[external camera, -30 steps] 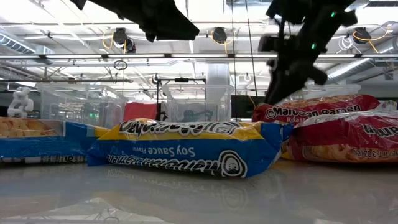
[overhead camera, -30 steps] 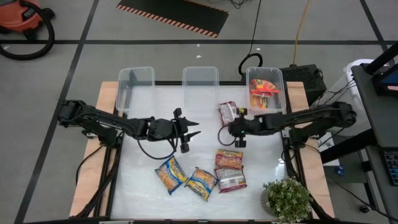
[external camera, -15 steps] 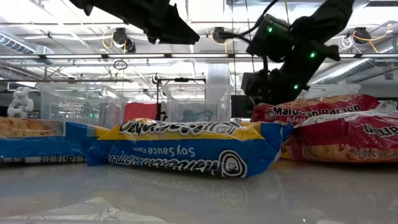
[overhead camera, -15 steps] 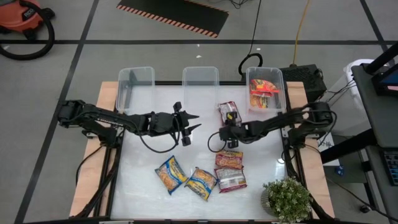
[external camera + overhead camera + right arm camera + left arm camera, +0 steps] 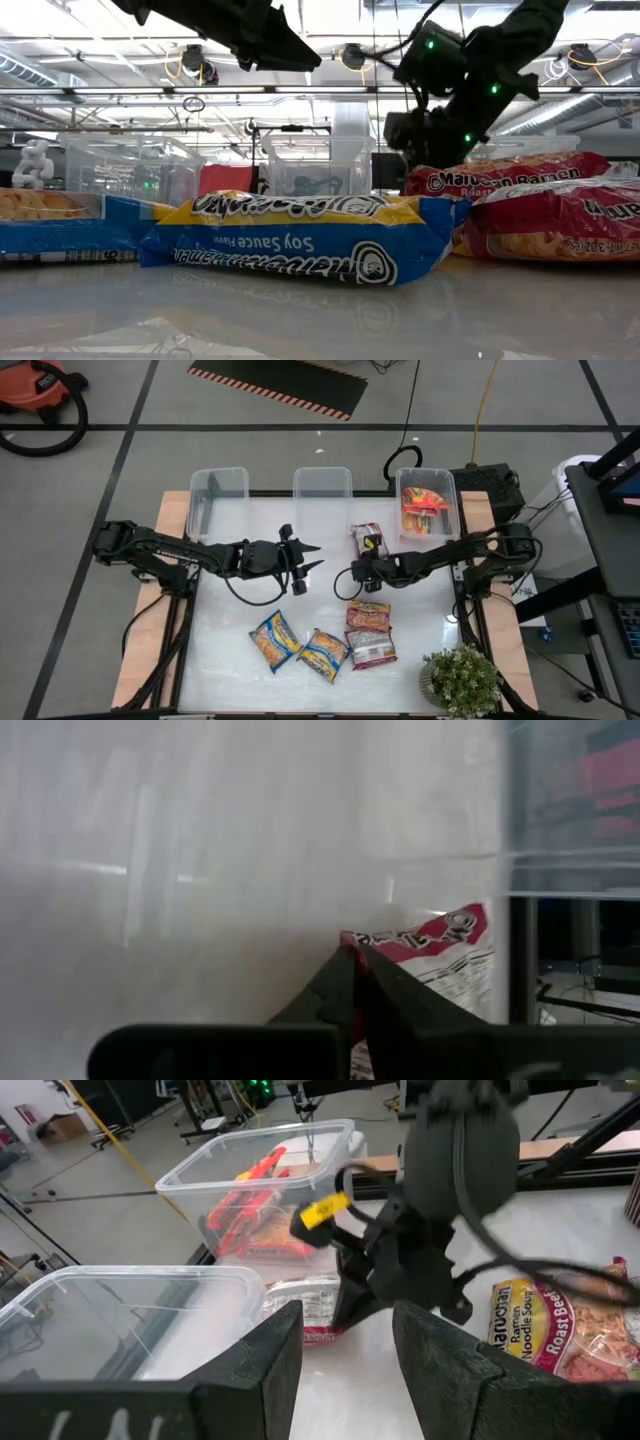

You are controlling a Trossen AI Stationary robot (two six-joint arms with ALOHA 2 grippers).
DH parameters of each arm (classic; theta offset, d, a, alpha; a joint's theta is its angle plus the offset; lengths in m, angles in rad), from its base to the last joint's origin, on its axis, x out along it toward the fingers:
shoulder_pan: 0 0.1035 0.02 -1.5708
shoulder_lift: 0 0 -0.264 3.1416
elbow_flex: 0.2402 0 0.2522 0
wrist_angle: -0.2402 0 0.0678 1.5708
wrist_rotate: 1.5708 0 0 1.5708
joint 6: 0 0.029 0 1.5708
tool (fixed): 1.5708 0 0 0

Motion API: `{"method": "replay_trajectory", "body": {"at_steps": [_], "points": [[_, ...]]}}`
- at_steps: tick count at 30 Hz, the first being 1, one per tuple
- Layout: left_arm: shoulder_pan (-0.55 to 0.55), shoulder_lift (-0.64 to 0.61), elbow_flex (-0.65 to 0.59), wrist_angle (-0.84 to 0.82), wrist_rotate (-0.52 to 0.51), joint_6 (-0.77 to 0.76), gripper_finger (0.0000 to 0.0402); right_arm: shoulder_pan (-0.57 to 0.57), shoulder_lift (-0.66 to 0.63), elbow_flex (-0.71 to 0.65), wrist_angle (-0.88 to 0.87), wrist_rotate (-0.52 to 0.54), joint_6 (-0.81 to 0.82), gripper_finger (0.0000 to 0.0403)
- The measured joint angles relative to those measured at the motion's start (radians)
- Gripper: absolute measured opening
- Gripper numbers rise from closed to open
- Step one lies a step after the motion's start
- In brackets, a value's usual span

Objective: Sort Maruchan noodles
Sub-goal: Put the top red noodle pack into the middle transparent bin

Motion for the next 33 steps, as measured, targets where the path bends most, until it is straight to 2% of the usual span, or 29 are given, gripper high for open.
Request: {"method": "replay_trajectory", "body": {"at_steps": [3,8,12,15,20,26,33], "points": [[-0.003,0.000,0.000,0.000,0.004,0.000,0.0163,0.005,-0.066,0.000,-0.001,-0.014,0.001,0.0010],[-0.021,0.000,0.000,0.006,0.005,0.007,0.0163,0.023,-0.193,0.000,-0.002,-0.116,0.021,0.0002],[-0.042,0.009,0.000,0.020,0.057,0.046,0.0163,0.033,-0.277,0.000,-0.022,-0.210,0.053,0.0001],[-0.056,0.015,-0.001,0.030,0.065,0.060,0.0163,0.035,-0.306,0.000,-0.038,-0.237,0.081,0.0001],[-0.056,0.028,-0.001,0.064,0.064,0.059,0.0163,0.035,-0.269,-0.013,-0.037,-0.241,0.091,0.0014],[-0.053,0.027,0.000,0.047,0.064,0.060,0.0163,0.015,-0.161,-0.030,-0.030,-0.234,0.108,0.0055],[-0.053,0.027,0.000,0.042,0.063,0.076,0.0163,-0.012,-0.064,-0.030,0.054,-0.237,0.092,0.0096]]}}
